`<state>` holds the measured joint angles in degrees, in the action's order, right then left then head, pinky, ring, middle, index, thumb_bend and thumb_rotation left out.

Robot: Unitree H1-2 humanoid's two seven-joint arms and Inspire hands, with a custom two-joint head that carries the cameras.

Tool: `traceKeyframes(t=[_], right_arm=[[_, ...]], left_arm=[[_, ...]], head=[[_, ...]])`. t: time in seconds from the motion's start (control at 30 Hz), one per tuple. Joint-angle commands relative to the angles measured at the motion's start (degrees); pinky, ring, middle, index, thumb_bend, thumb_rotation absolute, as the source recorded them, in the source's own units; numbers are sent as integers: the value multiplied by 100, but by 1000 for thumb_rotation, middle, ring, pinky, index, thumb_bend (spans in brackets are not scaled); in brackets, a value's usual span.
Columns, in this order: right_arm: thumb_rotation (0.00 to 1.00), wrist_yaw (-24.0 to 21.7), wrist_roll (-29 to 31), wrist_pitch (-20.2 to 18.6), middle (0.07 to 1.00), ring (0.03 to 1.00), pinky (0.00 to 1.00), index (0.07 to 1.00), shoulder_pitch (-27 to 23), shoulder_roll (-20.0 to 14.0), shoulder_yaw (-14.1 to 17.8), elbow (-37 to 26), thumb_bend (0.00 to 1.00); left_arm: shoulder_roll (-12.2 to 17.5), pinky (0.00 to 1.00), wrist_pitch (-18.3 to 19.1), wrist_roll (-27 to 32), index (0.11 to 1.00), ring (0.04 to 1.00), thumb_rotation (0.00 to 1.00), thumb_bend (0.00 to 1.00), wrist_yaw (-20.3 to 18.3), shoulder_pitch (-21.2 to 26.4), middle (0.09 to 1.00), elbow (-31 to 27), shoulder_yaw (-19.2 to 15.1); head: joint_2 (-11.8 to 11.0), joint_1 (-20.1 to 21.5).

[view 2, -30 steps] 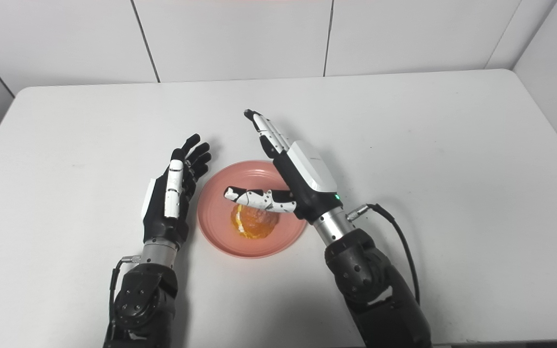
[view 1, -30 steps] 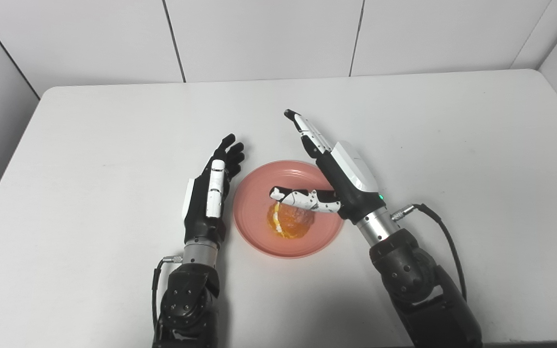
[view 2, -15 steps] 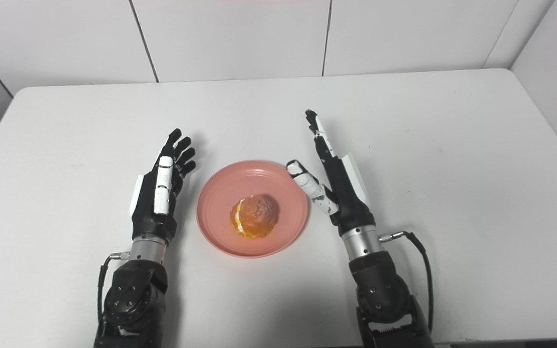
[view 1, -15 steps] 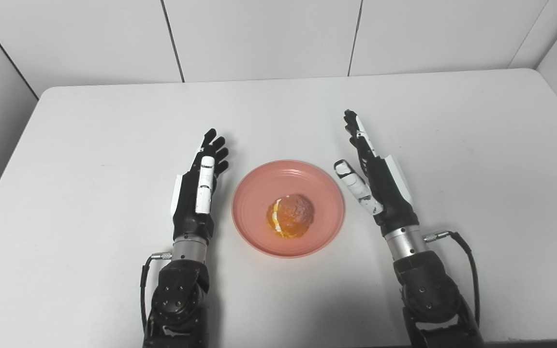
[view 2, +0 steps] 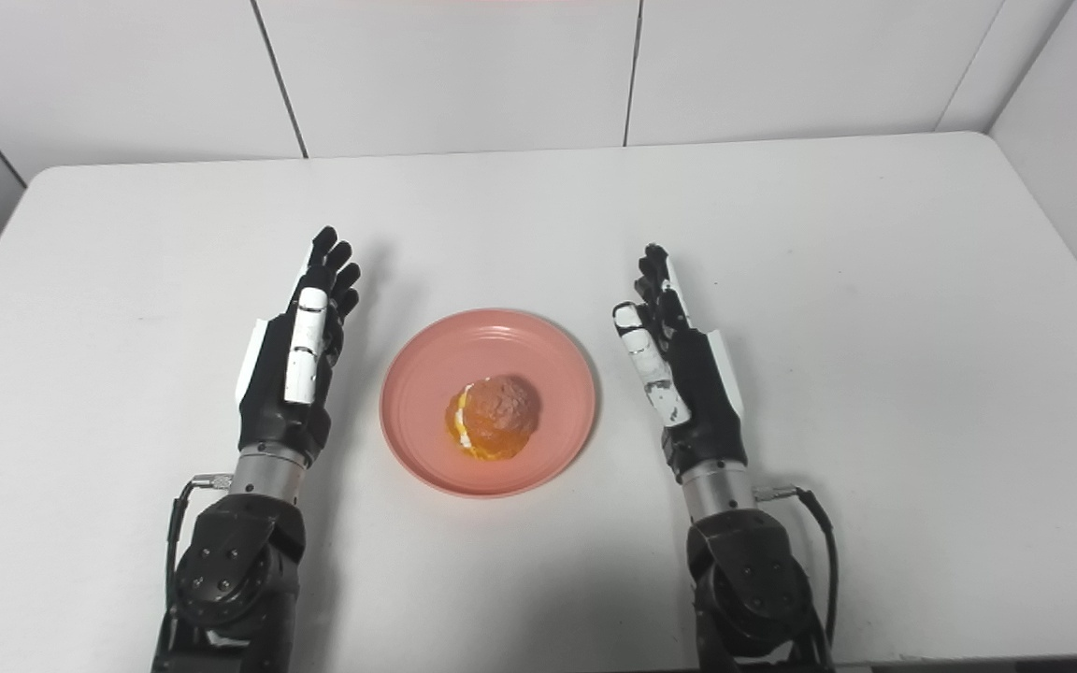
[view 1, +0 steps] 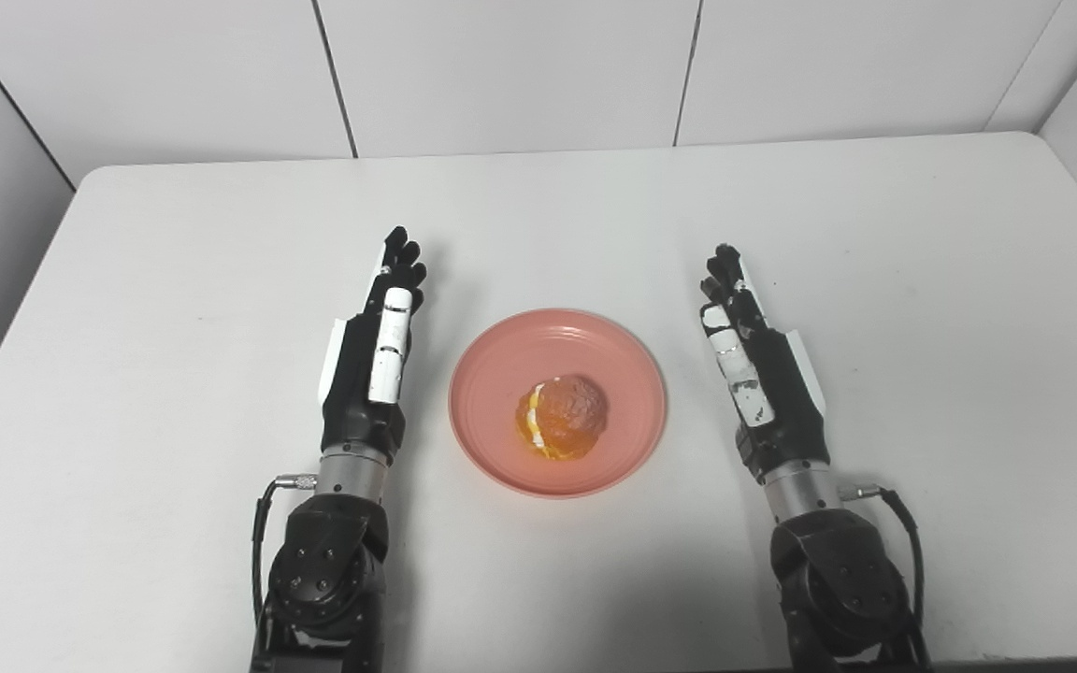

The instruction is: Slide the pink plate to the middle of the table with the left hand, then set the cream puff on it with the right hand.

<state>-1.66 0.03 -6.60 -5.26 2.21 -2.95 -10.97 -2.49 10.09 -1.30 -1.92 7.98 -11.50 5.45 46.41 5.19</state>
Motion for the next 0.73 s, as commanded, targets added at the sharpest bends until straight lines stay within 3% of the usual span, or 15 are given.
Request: traceKeyframes(t=[0.0,0.13,0.43,0.7], right_arm=[[866,-42,114,-53,1000,1000,1000,1000,-82,49,-8,-189,737],[857,-9,173,-107,1000,1000,1000,1000,-117,55,16,-108,699],[877,71,97,0,1000,1000,1000,1000,-179,79,-7,96,670],[851,136,130,-47,1000,1000,1000,998,-256,117,32,121,698]], left_arm=[[61,1000,-9,-6,1000,1000,1000,540,-111,60,1000,-205,55],[96,1000,-164,35,1000,1000,1000,520,-131,116,1000,-60,12],[222,1000,163,150,1000,1000,1000,561,-395,181,1000,-106,64],[141,1000,123,74,1000,995,1000,565,-211,204,997,-19,-66]], head=[[15,3],[7,-18],[3,-12],[16,-7]])
